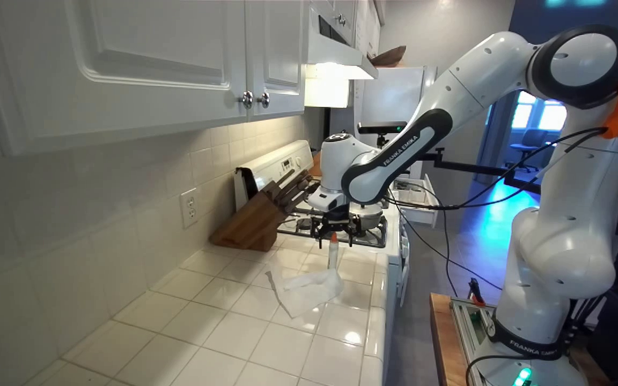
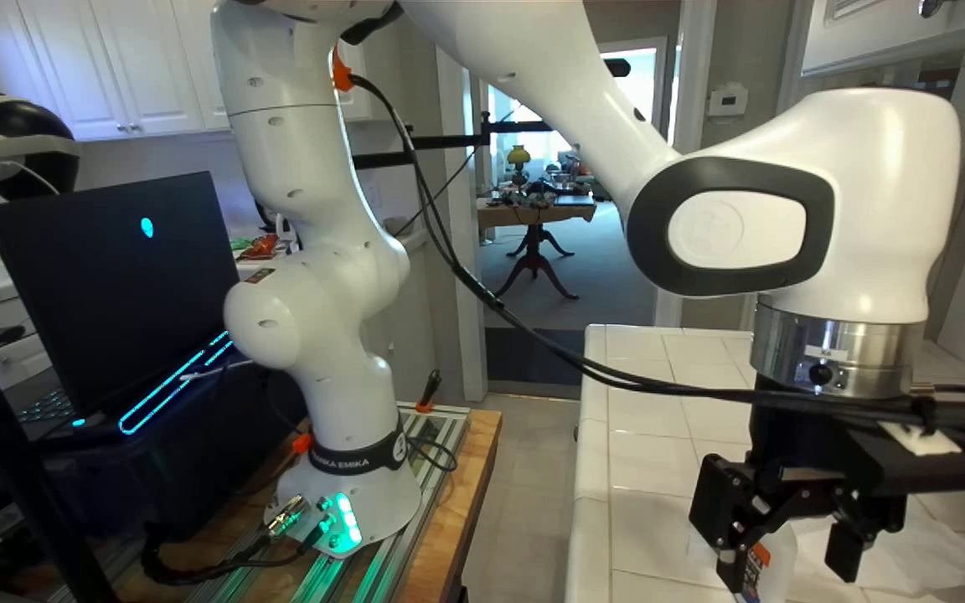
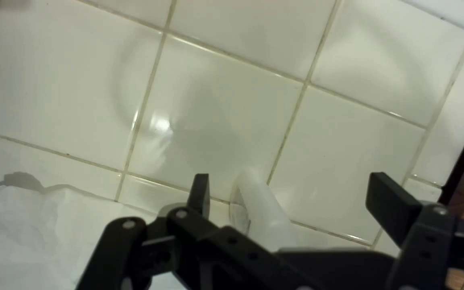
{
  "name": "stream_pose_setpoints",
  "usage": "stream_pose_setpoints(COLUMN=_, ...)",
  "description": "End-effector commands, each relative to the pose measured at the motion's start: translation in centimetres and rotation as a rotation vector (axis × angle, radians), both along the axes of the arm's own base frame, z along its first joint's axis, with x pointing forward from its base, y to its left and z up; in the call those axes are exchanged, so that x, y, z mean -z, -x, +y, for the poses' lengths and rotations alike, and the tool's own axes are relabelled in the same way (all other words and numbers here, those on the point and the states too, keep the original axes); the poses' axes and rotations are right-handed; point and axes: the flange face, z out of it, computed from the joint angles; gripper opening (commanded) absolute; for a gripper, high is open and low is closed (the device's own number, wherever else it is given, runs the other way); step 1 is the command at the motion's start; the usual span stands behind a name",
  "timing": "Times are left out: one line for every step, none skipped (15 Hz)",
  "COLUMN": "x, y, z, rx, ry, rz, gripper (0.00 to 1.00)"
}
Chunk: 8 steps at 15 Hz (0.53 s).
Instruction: Pour the glue onto the paper towel
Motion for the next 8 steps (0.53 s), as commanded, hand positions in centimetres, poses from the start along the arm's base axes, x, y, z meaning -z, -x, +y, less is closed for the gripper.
stream_pose_setpoints(x=-1.0, y=1.2, z=1.3, rx=-0.021, ry=0.044, rz=-0.034, gripper=1.0)
stream_pose_setpoints(x=-1.3, y=1.4, z=1.5, rx=-0.023, ry=0.051, rz=-0.036, gripper=1.0)
stream_pose_setpoints(x=-1.4, y=1.4, z=1.7, rx=-0.024, ry=0.054, rz=-0.038, gripper=1.0)
stream_pose_setpoints(x=-1.6, y=1.5, z=1.8, rx=-0.019, ry=0.065, rz=-0.045, gripper=1.0)
stream_pose_setpoints(x=-1.7, y=1.6, z=1.9, rx=-0.015, ry=0.07, rz=-0.046, gripper=1.0)
stream_pose_setpoints(x=-1.8, y=1.7, z=1.9, rx=-0.011, ry=0.076, rz=-0.048, gripper=1.0)
stream_pose_setpoints(x=-1.9, y=1.7, z=2.0, rx=-0.01, ry=0.082, rz=-0.051, gripper=1.0)
stream_pose_setpoints(x=-2.1, y=1.9, z=2.1, rx=-0.014, ry=0.088, rz=-0.053, gripper=1.0)
